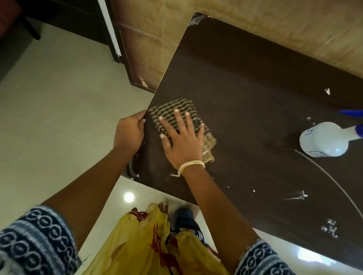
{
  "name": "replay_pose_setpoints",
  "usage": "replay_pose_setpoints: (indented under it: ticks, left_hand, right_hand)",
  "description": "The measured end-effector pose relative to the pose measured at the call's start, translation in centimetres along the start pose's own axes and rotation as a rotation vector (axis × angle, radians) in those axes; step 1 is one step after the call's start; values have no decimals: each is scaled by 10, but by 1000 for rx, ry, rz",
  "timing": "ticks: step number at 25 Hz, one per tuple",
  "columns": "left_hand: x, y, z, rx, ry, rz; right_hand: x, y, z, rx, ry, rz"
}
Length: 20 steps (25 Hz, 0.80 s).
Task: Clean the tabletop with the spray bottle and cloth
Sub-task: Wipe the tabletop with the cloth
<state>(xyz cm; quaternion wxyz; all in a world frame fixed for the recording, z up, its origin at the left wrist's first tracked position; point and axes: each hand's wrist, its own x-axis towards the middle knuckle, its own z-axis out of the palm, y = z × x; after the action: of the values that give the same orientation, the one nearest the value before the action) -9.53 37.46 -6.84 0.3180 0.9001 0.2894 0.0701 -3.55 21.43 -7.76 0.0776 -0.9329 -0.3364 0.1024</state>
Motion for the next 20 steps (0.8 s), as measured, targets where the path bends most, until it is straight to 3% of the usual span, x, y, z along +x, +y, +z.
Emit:
replay_pose_setpoints:
  ticks: [3,6,10,12,15,17,18,20]
  left_hand:
    - [-9,0,0,83,-56,4]
    - [-27,0,1,297,-82,163]
    - [-46,-3,2,460,-120,284]
    - [-53,-6,-1,468,-128,261]
    - [-67,-10,-5,479,-139,228]
    - [-78,-9,-5,505,-150,238]
    - [-84,-7,-4,509,-154,254]
    - [-101,1,1,502,-156,292]
  right_hand:
    - [-28,59,-9,47,92,347]
    - [-70,106,-18,95,103,676]
    - [-70,71,-13,185,117,951]
    - [-49,26,-8,162,83,819]
    - [-49,-40,8,64,15,325]
    - [-65,-50,16,37,-33,130]
    - [-72,-40,17,48,-21,90]
    - [-89,-6,14,74,62,185]
